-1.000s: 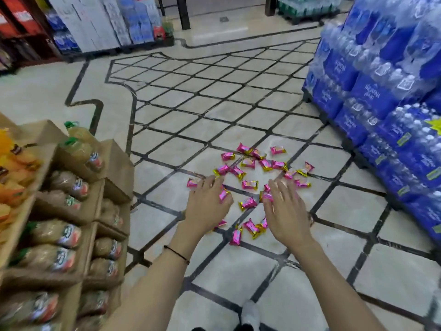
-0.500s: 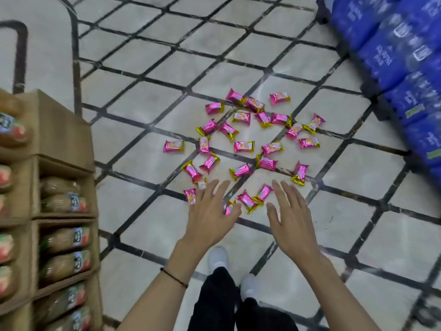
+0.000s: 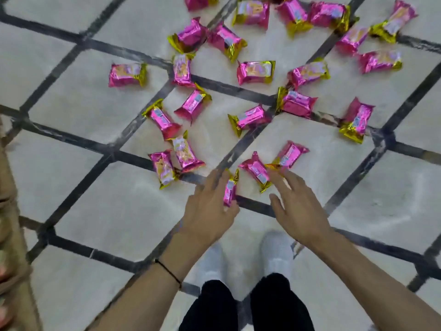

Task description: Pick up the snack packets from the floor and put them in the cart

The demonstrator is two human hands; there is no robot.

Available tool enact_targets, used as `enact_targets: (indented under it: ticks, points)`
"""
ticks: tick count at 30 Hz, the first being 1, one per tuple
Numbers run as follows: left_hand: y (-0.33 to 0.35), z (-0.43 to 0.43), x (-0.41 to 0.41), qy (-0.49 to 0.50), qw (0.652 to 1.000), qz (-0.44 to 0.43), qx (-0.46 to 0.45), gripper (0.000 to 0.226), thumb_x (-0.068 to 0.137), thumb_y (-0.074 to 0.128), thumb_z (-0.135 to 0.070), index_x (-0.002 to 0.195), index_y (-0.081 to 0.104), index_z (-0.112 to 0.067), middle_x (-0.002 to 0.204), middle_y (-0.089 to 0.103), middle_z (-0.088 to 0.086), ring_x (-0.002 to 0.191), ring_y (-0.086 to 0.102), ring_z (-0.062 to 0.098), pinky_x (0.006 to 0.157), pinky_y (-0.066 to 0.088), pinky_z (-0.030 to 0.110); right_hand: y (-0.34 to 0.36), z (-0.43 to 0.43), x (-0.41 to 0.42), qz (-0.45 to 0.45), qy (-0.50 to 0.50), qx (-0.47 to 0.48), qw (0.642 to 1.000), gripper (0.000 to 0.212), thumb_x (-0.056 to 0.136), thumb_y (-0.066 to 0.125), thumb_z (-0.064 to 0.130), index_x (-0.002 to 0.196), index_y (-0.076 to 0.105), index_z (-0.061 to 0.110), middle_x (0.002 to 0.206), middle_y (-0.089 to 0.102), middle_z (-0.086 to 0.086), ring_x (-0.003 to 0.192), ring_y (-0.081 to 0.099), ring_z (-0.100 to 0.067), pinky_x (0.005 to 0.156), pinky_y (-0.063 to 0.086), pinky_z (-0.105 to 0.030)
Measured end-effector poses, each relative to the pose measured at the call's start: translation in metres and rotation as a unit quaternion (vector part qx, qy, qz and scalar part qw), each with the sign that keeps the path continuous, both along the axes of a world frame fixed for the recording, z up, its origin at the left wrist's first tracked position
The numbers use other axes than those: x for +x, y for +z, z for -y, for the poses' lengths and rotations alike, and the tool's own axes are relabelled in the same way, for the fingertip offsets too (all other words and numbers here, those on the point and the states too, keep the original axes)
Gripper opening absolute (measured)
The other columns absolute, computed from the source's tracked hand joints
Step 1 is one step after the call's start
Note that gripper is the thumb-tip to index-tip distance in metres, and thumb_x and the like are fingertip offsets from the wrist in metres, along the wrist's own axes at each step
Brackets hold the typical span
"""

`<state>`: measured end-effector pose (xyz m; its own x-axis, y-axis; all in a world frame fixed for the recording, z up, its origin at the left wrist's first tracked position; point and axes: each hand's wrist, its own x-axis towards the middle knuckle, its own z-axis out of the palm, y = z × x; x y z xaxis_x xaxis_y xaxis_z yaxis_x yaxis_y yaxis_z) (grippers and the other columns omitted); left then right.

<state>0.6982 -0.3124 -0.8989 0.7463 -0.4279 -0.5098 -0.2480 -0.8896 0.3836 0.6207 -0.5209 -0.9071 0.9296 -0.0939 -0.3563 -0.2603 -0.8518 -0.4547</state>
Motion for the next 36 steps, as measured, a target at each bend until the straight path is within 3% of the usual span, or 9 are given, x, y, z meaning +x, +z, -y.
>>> enact_targets:
  ticks: [3, 5, 8, 14, 20, 27, 30, 33, 36]
  points:
    - [-0.089, 0.009, -0.012, -0.040, 0.998, 0.043, 0.039, 0.068, 0.086, 0.049, -0.044, 0.149, 0.036, -0.024, 0.162, 0.029, 0.007, 0.126, 0.048, 0.041, 0.091, 0.050, 0.051, -0.082, 0.003, 0.000, 0.000, 0.058, -0.040, 0.997, 0.060, 0.092, 0.051, 0.017, 0.151, 0.040, 0.017, 0.149, 0.045, -0.016, 0.130, 0.044, -0.043, 0.090, 0.053, -0.052]
    - [-0.137, 0.016, -0.018, -0.033, 0.996, 0.063, 0.048, 0.069, 0.083, 0.054, -0.043, 0.147, 0.041, -0.021, 0.161, 0.032, 0.009, 0.120, 0.051, 0.041, 0.088, 0.050, 0.051, -0.127, 0.004, 0.000, -0.011, 0.088, -0.069, 0.994, 0.065, 0.089, 0.046, 0.021, 0.154, 0.035, 0.019, 0.157, 0.037, -0.013, 0.133, 0.041, -0.044, 0.099, 0.048, -0.053]
    - [-0.184, 0.025, -0.022, -0.028, 0.995, 0.077, 0.058, 0.075, 0.086, 0.054, -0.048, 0.154, 0.033, -0.025, 0.163, 0.027, 0.007, 0.118, 0.049, 0.040, 0.086, 0.049, 0.051, -0.174, 0.000, 0.011, -0.007, 0.093, -0.111, 0.989, 0.073, 0.088, 0.058, 0.020, 0.155, 0.031, 0.023, 0.163, 0.028, -0.008, 0.137, 0.037, -0.043, 0.106, 0.041, -0.056]
    - [-0.234, 0.033, -0.019, -0.029, 0.991, 0.108, 0.076, 0.077, 0.087, 0.057, -0.040, 0.156, 0.026, -0.025, 0.161, 0.030, 0.003, 0.116, 0.047, 0.037, 0.079, 0.049, 0.048, -0.221, -0.004, 0.041, -0.019, 0.104, -0.176, 0.979, 0.082, 0.088, 0.066, 0.027, 0.158, 0.023, 0.029, 0.165, 0.026, -0.005, 0.137, 0.039, -0.043, 0.093, 0.048, -0.053]
    - [-0.240, 0.036, -0.019, -0.019, 0.992, 0.096, 0.076, 0.078, 0.089, 0.062, -0.019, 0.157, 0.023, -0.022, 0.162, 0.028, 0.003, 0.118, 0.047, 0.036, 0.080, 0.054, 0.052, -0.228, -0.005, 0.047, -0.032, 0.089, -0.202, 0.975, 0.089, 0.075, 0.080, 0.013, 0.152, 0.034, 0.025, 0.157, 0.038, -0.008, 0.105, 0.056, -0.039, 0.077, 0.047, -0.046]
    - [-0.143, 0.017, -0.003, 0.039, 0.992, 0.099, 0.068, 0.067, 0.089, 0.056, -0.020, 0.150, 0.031, -0.009, 0.150, 0.041, 0.010, 0.101, 0.050, 0.037, 0.075, 0.052, 0.050, -0.141, -0.005, 0.037, -0.044, 0.022, -0.153, 0.987, 0.077, 0.087, 0.067, 0.014, 0.154, 0.029, 0.019, 0.153, 0.039, -0.014, 0.109, 0.052, -0.044, 0.085, 0.051, -0.052]
    - [-0.069, 0.013, 0.008, 0.020, 0.992, 0.109, 0.055, 0.059, 0.092, 0.053, -0.022, 0.146, 0.035, -0.008, 0.152, 0.041, 0.011, 0.112, 0.051, 0.037, 0.084, 0.050, 0.049, -0.065, -0.004, 0.036, -0.028, -0.003, -0.132, 0.991, 0.075, 0.090, 0.062, 0.015, 0.157, 0.026, 0.019, 0.156, 0.034, -0.015, 0.115, 0.047, -0.046, 0.083, 0.052, -0.052]
    - [0.016, 0.008, 0.022, 0.032, 0.991, 0.128, 0.022, 0.053, 0.090, 0.060, -0.018, 0.139, 0.043, -0.007, 0.141, 0.050, 0.014, 0.108, 0.051, 0.043, 0.078, 0.048, 0.049, 0.026, -0.004, 0.041, -0.004, -0.039, -0.130, 0.991, 0.075, 0.090, 0.062, 0.017, 0.156, 0.028, 0.018, 0.154, 0.036, -0.014, 0.108, 0.047, -0.045, 0.072, 0.051, -0.049]
    - [0.116, 0.008, 0.040, 0.015, 0.989, 0.147, 0.014, 0.049, 0.091, 0.045, -0.028, 0.136, 0.042, -0.008, 0.136, 0.049, 0.012, 0.108, 0.051, 0.042, 0.087, 0.046, 0.051, 0.130, -0.007, 0.045, 0.012, -0.085, -0.120, 0.989, 0.075, 0.088, 0.062, 0.017, 0.155, 0.029, 0.017, 0.151, 0.038, -0.014, 0.100, 0.048, -0.041, 0.066, 0.052, -0.046]
